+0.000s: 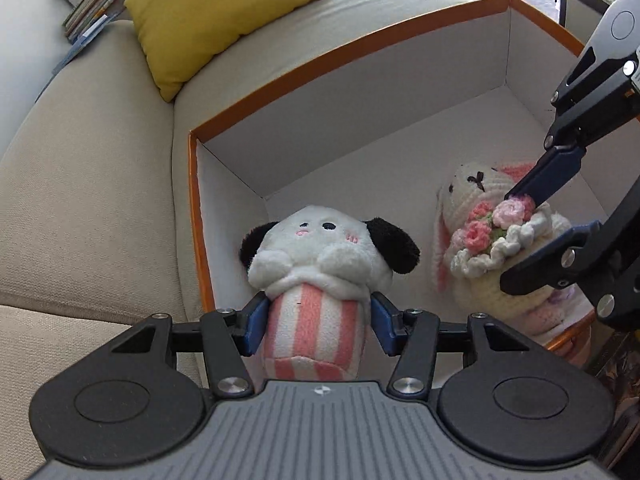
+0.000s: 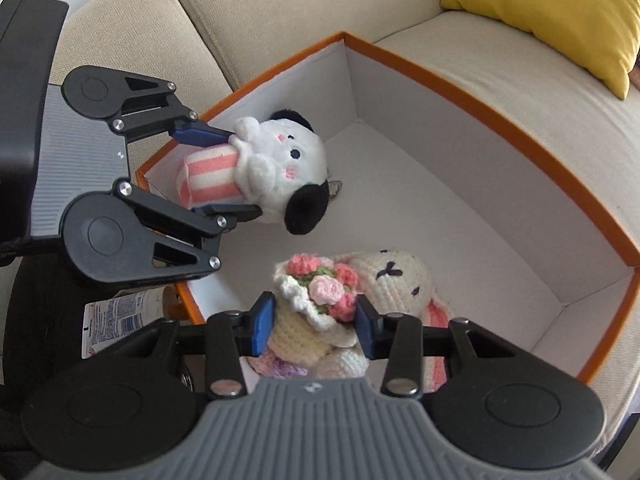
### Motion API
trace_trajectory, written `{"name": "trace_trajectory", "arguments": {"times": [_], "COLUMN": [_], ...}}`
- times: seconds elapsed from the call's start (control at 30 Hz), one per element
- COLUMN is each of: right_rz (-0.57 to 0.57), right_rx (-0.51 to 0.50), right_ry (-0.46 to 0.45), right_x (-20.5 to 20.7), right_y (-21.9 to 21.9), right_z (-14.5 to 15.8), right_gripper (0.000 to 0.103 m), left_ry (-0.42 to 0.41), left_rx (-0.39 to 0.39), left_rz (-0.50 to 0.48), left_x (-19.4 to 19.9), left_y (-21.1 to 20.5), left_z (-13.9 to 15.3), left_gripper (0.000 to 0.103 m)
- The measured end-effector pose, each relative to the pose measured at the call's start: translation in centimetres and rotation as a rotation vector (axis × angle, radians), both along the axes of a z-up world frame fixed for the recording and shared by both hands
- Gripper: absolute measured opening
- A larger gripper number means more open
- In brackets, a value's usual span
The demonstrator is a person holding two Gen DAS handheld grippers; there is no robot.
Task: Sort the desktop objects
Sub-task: 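Lower both plush toys into the box and open both grippers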
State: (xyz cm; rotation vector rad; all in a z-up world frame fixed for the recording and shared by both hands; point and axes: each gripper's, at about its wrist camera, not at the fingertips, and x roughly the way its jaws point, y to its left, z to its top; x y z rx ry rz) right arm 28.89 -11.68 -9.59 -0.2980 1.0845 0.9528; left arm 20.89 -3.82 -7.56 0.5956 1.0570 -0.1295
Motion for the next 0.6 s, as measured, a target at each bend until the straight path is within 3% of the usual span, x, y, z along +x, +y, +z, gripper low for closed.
{"name": "trace_trajectory", "arguments": {"times": [0.3,0.6], "right_rz": [0.010,-0.078], "right_rx": [0.076,0.131], "right_ry": [0.106,0.167], "right_x": [1.6,2.0], "right_y": [0.8,-1.3], "right_z": [-1.9,-0.2], "right_gripper": [0.047,0.056], "left_ry": [0.109,0.120], "left_rx": [0.012,-0.047], "left_rz": [0.031,0.010], "left_x": [0.9,0.1], "left_y": [0.2,1.1], "left_z": [-0.8,0.7], "left_gripper": [0.066,0.068]}}
